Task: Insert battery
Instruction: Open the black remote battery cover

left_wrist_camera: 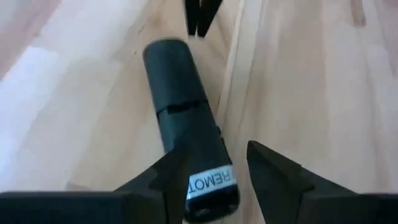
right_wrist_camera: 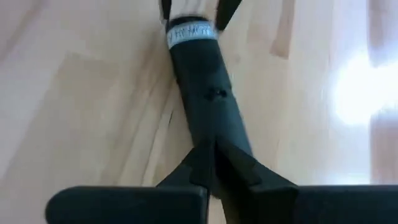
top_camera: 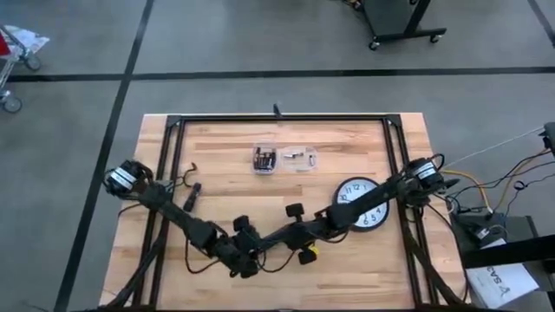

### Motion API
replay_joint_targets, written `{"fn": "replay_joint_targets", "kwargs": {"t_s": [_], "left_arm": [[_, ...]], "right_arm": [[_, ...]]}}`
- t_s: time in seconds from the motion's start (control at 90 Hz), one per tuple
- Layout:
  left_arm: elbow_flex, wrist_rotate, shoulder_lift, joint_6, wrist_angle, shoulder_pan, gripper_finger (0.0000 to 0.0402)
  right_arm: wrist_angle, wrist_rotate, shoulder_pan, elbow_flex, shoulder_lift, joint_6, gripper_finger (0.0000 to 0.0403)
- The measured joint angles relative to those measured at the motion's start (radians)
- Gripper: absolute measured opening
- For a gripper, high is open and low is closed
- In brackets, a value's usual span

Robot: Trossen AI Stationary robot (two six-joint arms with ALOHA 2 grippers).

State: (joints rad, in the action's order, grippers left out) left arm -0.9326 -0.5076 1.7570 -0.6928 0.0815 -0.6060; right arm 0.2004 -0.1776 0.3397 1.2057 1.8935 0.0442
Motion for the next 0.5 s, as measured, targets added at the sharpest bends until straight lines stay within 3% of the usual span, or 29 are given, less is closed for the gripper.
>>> {"fn": "replay_joint_targets", "kwargs": {"t_s": [0.222, 0.5], "left_arm": [[-0.002, -0.006, 0.08, -0.003, -0.047, 0.0, 0.015], [0.0, -0.024, 0.059, 0.051, 0.01, -0.002, 0.0139]], "right_arm": [[0.054, 0.055, -0.061, -0.015, 0.022, 0.003, 0.0], [0.162, 0.091, -0.061, -0.014, 0.011, -0.046, 0.0]]}}
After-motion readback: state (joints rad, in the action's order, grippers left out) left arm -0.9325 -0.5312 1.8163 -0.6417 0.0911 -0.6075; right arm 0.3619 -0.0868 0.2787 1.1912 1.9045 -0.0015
